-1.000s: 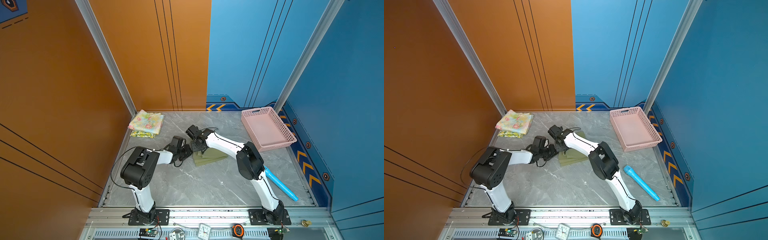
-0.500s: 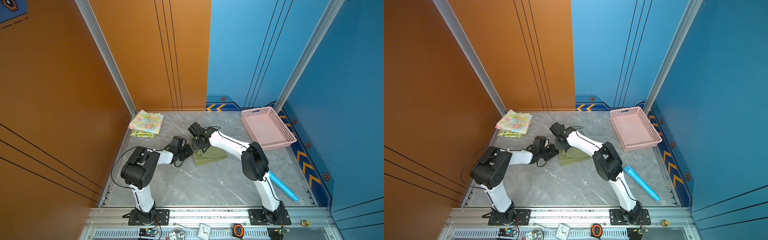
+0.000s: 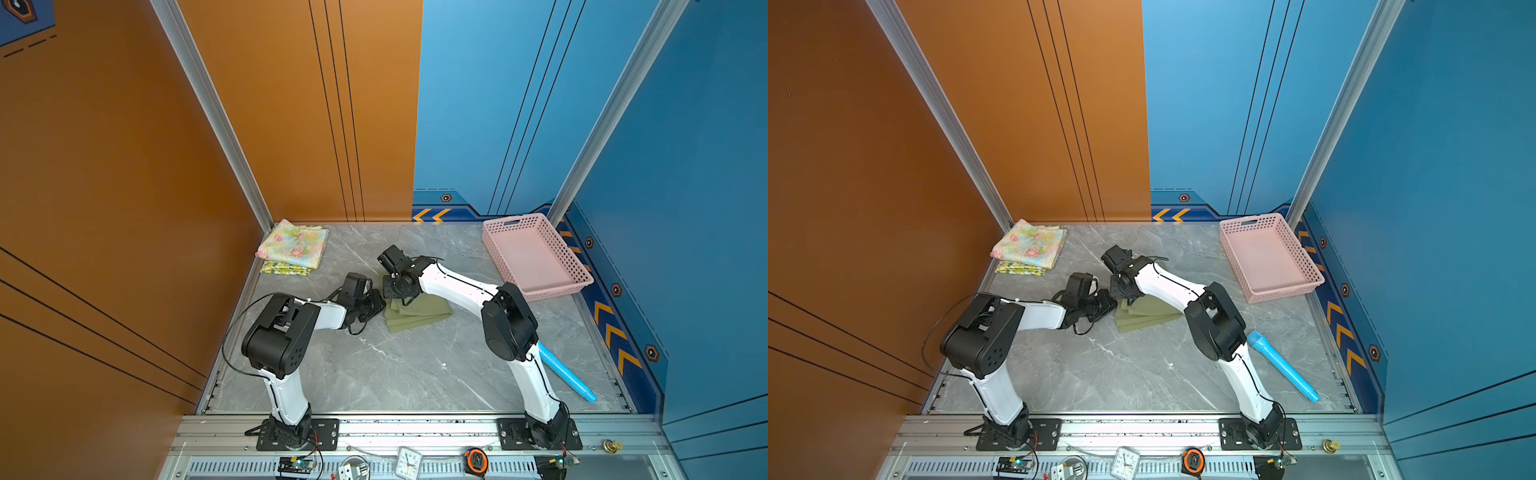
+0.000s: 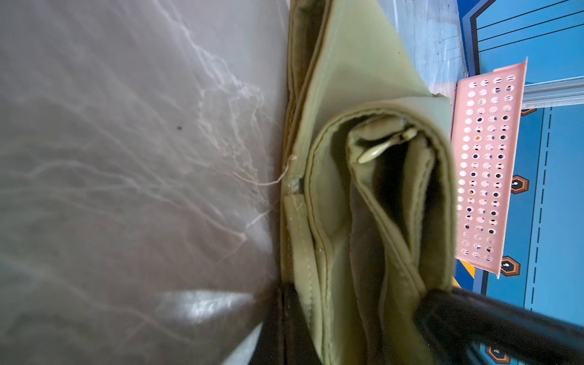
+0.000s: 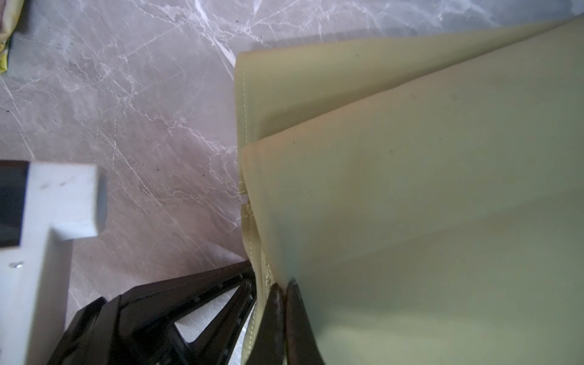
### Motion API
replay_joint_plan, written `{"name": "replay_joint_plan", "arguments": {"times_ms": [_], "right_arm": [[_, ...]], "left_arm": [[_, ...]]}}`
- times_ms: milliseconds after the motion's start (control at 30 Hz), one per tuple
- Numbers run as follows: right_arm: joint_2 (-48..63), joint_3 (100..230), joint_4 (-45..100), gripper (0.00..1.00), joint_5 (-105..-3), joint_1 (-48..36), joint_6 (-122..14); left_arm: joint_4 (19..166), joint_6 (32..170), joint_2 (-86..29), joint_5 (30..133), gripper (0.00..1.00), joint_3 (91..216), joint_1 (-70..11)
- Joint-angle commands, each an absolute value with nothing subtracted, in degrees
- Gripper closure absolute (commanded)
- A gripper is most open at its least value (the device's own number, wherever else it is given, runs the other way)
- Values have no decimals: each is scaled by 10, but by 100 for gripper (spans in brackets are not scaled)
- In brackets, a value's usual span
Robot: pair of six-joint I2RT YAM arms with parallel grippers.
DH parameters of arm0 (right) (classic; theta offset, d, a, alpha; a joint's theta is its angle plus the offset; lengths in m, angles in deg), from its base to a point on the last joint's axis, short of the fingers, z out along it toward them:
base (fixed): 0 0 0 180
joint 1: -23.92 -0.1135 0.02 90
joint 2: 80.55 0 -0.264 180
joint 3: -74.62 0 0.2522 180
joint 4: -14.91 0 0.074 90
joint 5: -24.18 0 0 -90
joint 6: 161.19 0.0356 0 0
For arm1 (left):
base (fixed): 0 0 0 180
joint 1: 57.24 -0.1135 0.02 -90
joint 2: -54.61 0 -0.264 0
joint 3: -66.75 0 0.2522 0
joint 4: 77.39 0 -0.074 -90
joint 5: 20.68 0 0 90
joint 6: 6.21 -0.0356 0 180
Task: Fold and stack skirts
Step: Smooth out the skirt at the center of the table.
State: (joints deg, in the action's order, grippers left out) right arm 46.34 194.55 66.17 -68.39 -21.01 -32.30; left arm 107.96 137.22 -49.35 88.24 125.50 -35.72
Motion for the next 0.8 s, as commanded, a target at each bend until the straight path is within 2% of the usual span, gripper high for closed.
{"name": "replay_joint_plan", "arguments": {"times_ms": [0,367,767], "right_arm": [[430,1937,643,100,-675,-210,-304],[394,1924,632,100,-678,-201,-301],[431,1927,624,100,-667,-208,-290]], "left_arm": [[1040,1367,-517,865,100,1235,-350],[1041,1367,-515,868,100,1232,-353],[1041,1366,-512,867,100,1225,-355]]}}
